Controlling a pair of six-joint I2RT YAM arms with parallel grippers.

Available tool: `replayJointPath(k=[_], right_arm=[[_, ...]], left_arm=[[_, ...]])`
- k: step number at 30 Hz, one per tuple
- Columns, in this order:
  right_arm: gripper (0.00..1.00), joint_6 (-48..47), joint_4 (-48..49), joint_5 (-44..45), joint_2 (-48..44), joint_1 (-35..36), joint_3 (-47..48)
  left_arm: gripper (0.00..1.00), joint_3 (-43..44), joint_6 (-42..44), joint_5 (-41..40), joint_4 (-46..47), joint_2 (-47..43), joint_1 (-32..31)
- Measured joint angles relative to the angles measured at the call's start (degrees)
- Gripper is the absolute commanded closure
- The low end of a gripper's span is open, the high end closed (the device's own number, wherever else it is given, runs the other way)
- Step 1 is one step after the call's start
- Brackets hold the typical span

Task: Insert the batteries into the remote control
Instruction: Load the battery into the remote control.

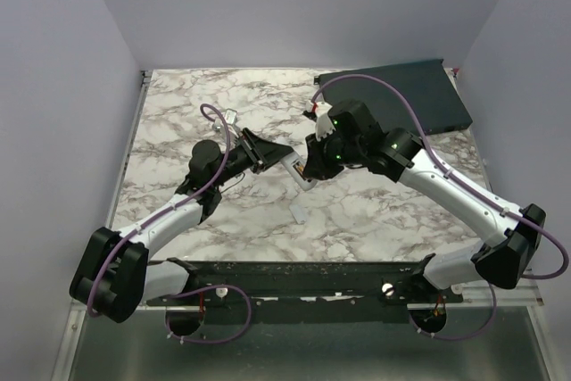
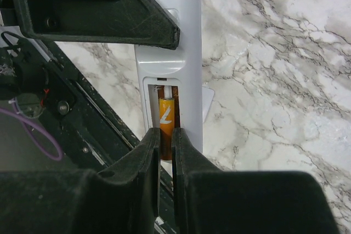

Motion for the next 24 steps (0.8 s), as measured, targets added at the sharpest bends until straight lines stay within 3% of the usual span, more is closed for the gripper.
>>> replayJointPath(k=[24], right_arm=[[0.99,0.3,-1.7,-0.4,2.8,0.0,2.1]], left_arm=[[1.00,-0.2,0.4,-0.9,-0.3,0.9,-0.5]])
